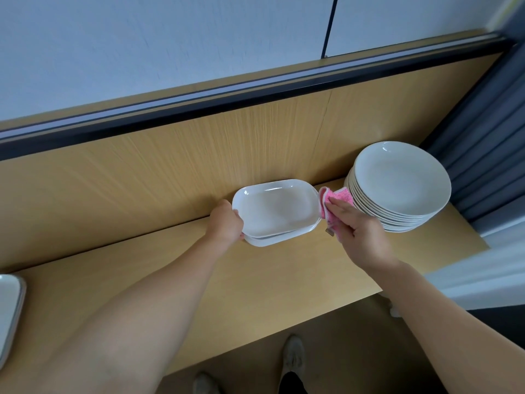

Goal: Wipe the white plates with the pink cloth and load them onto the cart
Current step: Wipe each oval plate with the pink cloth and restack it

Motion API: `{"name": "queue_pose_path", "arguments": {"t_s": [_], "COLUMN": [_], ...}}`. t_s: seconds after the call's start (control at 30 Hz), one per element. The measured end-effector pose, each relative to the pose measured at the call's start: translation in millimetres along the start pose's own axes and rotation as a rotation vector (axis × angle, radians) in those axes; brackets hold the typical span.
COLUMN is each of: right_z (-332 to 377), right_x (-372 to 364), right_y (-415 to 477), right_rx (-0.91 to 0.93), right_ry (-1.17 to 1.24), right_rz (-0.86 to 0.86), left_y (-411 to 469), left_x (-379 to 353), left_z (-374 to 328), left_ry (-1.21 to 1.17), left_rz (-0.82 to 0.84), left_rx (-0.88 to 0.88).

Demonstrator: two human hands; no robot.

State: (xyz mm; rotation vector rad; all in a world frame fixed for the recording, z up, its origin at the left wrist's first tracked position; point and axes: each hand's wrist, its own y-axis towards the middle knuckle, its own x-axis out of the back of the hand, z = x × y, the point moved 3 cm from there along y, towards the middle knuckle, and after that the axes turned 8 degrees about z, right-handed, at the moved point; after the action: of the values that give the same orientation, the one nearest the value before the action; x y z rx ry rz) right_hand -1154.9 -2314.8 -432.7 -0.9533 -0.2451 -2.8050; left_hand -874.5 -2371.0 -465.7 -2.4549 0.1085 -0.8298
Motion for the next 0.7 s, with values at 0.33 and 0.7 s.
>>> {"name": "queue_pose_path", "arguments": {"t_s": [0.33, 0.7], "right_z": [35, 97], "right_x": [4, -71], "right_y": [14, 24], "right_rx": [0.066, 0.136], "right_ry": [-0.056, 0.120], "right_rz": [-0.036, 0.108], "left_y": [-28, -76], "left_x": [33, 96], "left_z": [18, 124], "left_ry": [-0.022, 0.021], "left_rz": [-0.069, -0.196], "left_rx": [-0.087, 0.088]}}
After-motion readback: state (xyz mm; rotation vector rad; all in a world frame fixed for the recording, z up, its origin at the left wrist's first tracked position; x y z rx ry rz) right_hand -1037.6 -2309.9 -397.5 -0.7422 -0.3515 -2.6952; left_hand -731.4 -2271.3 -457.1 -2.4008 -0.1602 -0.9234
